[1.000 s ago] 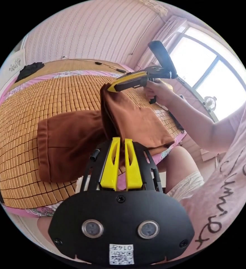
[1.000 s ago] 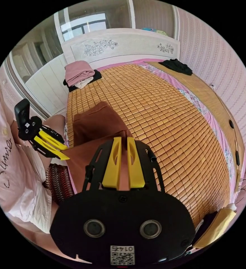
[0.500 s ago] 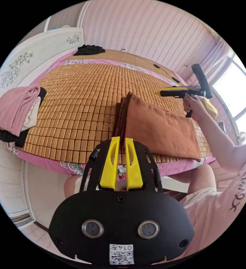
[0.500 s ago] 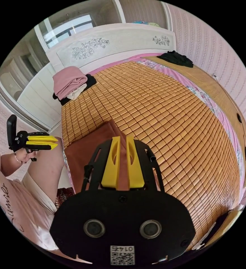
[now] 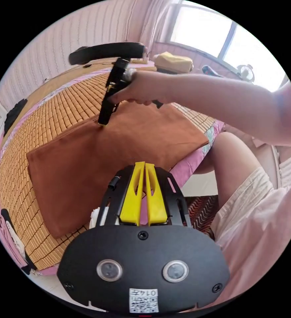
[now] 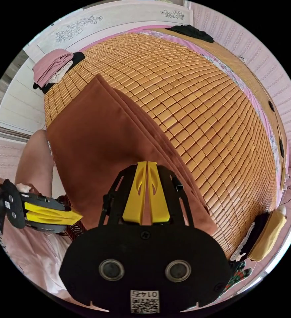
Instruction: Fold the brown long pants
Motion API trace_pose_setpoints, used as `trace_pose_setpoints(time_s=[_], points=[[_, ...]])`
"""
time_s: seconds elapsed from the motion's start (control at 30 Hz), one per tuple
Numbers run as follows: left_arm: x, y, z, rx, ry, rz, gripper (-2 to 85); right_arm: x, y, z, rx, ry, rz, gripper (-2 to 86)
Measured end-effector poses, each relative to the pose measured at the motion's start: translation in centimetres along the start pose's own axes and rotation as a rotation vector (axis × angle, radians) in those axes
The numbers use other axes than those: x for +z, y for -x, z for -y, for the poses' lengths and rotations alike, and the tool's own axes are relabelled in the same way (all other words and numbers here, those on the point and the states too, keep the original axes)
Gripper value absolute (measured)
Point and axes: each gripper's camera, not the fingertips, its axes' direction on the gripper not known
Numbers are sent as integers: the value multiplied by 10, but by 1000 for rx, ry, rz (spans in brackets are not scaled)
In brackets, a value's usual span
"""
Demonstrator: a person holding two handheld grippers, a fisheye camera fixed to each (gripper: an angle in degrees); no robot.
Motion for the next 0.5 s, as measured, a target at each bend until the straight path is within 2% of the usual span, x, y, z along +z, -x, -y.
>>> trace_pose_setpoints(time_s=[0.03, 0.13, 0.2, 0.27, 0.33, 0.43, 0.5], points=[[23, -2, 1, 29, 90, 10, -10, 4, -3, 8, -10, 1, 6, -5], [42, -9, 0, 124, 97, 56, -10, -5, -23, 27, -57, 141, 111, -5], [41, -9, 6, 113, 117, 45, -10, -24, -29, 35, -100, 179, 104, -5], [40, -9, 7, 105, 97, 26, -10, -44, -32, 39, -104, 92, 30, -5], [51, -8, 5, 99, 106, 19, -10, -17, -35, 45, -114, 170, -11, -5], [59, 1, 8, 59, 96, -27, -9, -31, -52, 38, -85, 151, 45, -5], [59, 9, 12, 16, 96, -63, -8, -47, -68, 19, -44, 62, 102, -4]])
